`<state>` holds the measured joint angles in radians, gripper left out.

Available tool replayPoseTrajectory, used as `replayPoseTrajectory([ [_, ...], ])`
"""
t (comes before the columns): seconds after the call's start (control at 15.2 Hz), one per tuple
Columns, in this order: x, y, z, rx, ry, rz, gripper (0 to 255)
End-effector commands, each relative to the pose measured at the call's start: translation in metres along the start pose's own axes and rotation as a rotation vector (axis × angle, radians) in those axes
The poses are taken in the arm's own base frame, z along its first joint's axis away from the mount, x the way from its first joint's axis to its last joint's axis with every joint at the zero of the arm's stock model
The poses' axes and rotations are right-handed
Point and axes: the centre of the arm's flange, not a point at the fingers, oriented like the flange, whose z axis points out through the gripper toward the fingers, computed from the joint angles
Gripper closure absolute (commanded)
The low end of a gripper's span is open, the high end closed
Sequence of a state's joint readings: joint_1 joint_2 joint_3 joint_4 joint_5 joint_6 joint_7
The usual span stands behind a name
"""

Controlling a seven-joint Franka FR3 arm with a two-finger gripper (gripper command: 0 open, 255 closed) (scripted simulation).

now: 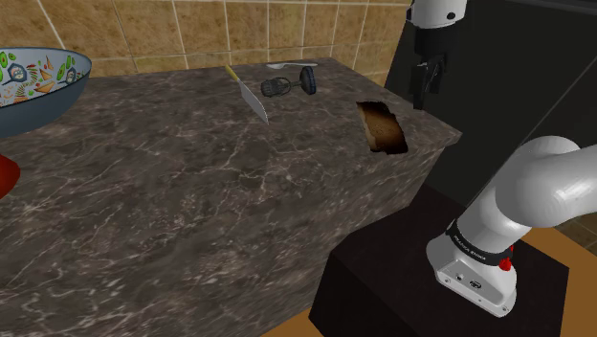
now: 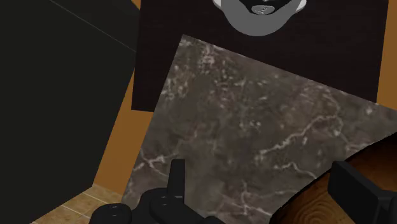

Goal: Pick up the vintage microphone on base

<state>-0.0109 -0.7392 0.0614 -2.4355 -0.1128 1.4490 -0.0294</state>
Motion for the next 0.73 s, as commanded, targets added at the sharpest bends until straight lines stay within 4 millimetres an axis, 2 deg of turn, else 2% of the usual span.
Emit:
replayPoseTrajectory([
  [0.0,0.0,0.0,0.0,0.0,0.0,0.0,0],
  [0.66,0.107,-0.05,-0.032,0.042,0.048,-0.046,0],
])
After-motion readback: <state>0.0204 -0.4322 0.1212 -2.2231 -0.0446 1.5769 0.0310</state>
